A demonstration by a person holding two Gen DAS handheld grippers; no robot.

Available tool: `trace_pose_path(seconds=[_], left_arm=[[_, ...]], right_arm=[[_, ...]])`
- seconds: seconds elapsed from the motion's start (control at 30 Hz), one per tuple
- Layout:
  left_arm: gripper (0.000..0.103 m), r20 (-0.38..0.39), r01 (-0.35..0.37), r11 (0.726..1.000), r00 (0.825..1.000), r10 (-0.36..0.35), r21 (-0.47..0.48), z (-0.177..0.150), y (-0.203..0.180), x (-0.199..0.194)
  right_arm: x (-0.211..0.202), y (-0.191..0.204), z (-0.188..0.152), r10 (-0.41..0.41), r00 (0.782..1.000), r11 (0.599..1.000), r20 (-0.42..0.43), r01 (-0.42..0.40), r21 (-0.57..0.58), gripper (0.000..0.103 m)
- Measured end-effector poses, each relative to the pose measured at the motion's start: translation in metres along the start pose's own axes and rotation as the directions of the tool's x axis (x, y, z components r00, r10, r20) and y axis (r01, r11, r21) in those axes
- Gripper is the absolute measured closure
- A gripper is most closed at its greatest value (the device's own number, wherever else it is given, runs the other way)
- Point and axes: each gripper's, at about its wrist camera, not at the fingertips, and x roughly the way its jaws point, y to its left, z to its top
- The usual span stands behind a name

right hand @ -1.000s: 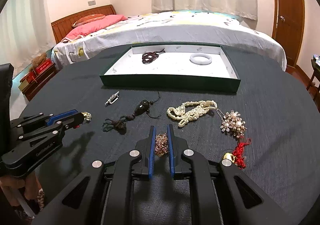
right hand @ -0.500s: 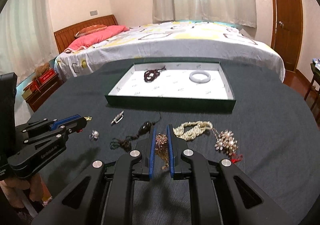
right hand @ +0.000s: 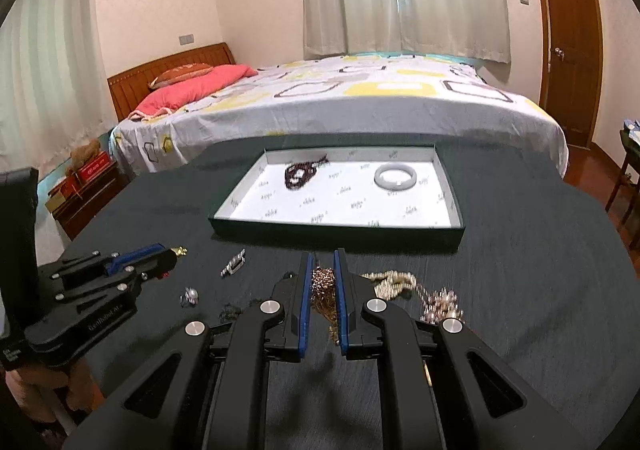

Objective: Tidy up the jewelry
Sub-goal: 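Carry the chain and tassel charm into the box and open both tools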

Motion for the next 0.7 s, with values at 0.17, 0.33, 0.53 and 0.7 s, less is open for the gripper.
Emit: trace_pose_path(seconds=[0.17, 0.33, 0.53, 0.7], left_arm=[[0.090, 0.018, 0.022, 1.000, 1.000, -0.022, 0.010, 0.017, -0.005, 0.007], [0.090, 0.050, 0.037, 0.999, 0.998, -0.039, 0.028, 0.043, -0.010, 0.019], [0.090, 0.071, 0.061, 0.998, 0.995, -0.063, 0.027, 0.080, -0.014, 0.048], [0.090, 0.090, 0.055, 0.998, 0.994, -0.059, 0.044, 0.112, -0.019, 0.082]], right_arm=[[0.001, -0.002, 0.022, 0.002, 0.999, 1.000, 0.043, -0.001, -0.011, 0.092], [0.007, -0.006, 0.046, -0.008, 0.996, 1.000, 0.088, 0.010, -0.023, 0.092], [0.033, -0.014, 0.081, -0.009, 0.993, 1.000, 0.120, 0.013, -0.026, 0.092], [0.065, -0.018, 0.105, -0.019, 0.991, 0.999, 0.129, 0.024, -0.041, 0.092]])
